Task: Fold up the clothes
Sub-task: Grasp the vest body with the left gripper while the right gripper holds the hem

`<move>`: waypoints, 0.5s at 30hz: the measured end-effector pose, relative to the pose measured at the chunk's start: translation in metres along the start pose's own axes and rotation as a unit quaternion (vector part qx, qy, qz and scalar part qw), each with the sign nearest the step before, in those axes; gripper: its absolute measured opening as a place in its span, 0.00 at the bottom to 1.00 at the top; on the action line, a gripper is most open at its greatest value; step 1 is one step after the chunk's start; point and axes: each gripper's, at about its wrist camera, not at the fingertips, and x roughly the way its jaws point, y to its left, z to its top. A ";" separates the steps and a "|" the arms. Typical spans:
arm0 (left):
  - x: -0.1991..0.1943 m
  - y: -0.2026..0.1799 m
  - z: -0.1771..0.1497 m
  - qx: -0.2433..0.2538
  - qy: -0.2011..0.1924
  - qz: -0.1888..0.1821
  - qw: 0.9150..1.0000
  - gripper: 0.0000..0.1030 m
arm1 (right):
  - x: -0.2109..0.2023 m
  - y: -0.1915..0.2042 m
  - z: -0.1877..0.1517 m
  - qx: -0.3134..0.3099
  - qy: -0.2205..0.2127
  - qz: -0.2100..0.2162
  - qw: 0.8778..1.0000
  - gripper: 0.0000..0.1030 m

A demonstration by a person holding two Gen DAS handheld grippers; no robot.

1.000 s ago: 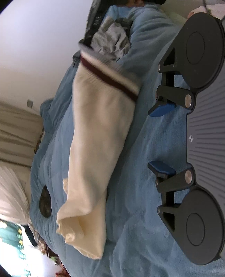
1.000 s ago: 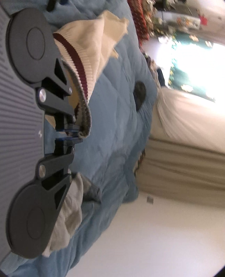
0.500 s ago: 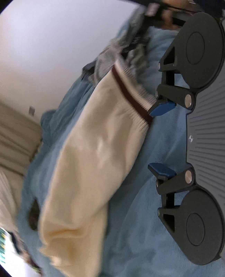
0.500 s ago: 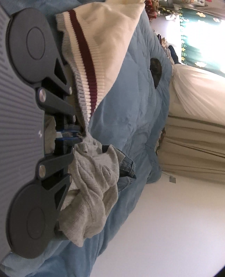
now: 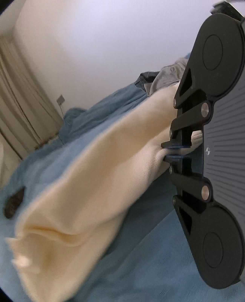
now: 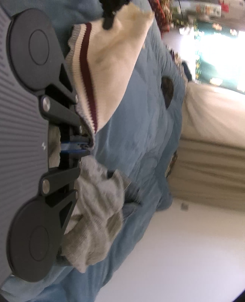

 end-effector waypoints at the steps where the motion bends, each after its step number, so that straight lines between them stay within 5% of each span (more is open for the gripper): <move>1: -0.014 -0.002 0.003 0.016 -0.009 0.005 1.000 0.05 | -0.008 0.007 0.001 -0.004 -0.005 0.011 1.000 0.06; 10: -0.150 -0.004 0.023 0.088 -0.070 0.047 0.993 0.06 | -0.092 0.084 0.012 -0.048 -0.043 0.146 0.987 0.06; 15: -0.196 0.029 0.005 0.058 -0.055 0.130 0.988 0.06 | -0.117 0.134 -0.008 -0.080 -0.011 0.215 0.973 0.06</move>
